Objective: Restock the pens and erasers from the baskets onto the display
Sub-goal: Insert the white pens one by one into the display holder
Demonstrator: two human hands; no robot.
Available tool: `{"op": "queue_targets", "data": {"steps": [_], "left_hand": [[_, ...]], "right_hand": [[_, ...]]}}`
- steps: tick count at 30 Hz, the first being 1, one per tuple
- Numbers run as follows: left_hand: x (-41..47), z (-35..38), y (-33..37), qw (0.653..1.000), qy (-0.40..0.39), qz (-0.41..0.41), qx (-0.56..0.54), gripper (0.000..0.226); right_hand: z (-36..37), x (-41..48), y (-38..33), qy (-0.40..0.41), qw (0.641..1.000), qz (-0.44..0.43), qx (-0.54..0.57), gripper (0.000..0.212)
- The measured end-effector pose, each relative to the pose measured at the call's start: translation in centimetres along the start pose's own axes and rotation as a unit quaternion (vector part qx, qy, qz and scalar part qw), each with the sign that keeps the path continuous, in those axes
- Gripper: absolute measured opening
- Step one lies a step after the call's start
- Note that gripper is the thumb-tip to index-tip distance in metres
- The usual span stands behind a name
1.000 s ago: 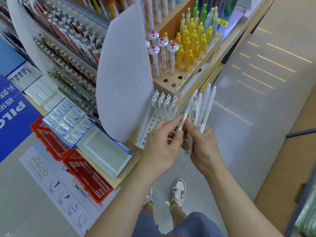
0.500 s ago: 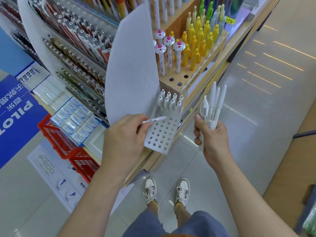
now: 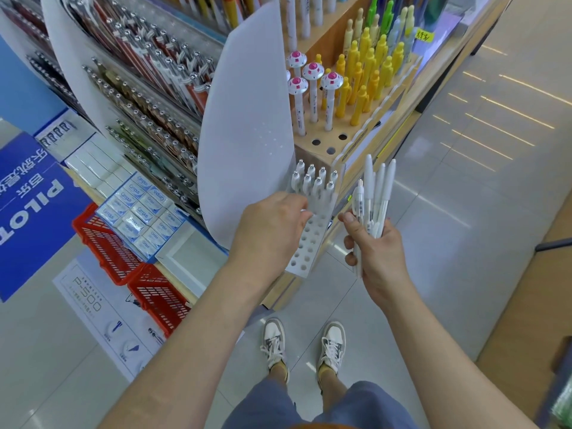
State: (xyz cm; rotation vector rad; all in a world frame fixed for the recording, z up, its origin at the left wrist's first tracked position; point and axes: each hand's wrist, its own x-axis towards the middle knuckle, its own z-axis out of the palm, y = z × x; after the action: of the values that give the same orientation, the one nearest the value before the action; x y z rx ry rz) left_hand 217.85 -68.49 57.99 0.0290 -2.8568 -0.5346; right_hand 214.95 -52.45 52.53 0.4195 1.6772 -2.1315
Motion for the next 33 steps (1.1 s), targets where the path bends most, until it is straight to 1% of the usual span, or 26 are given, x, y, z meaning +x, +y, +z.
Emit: {"op": "queue_targets", "data": {"steps": [2,4,6,12,16,20,25,28,33], "left_hand": [[0.6,0.2,0.2,1.0,-0.016,0.008,-0.001,0.016],[1.4,0.3,0.5,1.0,-0.022,0.017,-0.014,0.015],[2.1,0.2,0.7,0.999,-0.029,0.01,-0.03,0.014],[2.7,0.2,0.7,0.999,-0.02,-0.001,-0.042,0.015],[2.8,0.6,0.8,0.999,-0.039,-0.002,-0.033,0.017],[3.3,0.7,0.7,0.999,-0.047,-0.003,-0.019,0.018],[3.6,0.3,-0.1,0.998,-0.057,-0.031,-0.006,0.018],[3.3,0.7,0.2,0.997,-0.062,-0.038,-0.04,0.017],[3.0,2.6,0.7,0.987,-0.069,-0.052,-0.139,0.016]], "right_hand": [[0.1,0.0,0.1,0.002,1.0,0.001,0.002,0.015],[0.2,0.1,0.1,0.004,1.0,0.003,0.002,0.027],[0.3,0.2,0.1,0.002,1.0,0.003,0.003,0.033],[0.1,0.2,0.1,-0.012,1.0,0.012,0.005,0.022],[0.1,0.1,0.1,-0.013,1.0,0.02,0.007,0.02],[-0.1,0.1,0.1,-0.021,1.0,0.022,0.006,0.014],[-0.3,0.1,0.2,-0.031,0.999,0.026,-0.004,0.017],[-0.3,0.2,0.2,-0.034,0.999,0.024,-0.01,0.017],[-0.1,0.2,0.0,-0.037,0.999,0.025,-0.005,0.005]]}}
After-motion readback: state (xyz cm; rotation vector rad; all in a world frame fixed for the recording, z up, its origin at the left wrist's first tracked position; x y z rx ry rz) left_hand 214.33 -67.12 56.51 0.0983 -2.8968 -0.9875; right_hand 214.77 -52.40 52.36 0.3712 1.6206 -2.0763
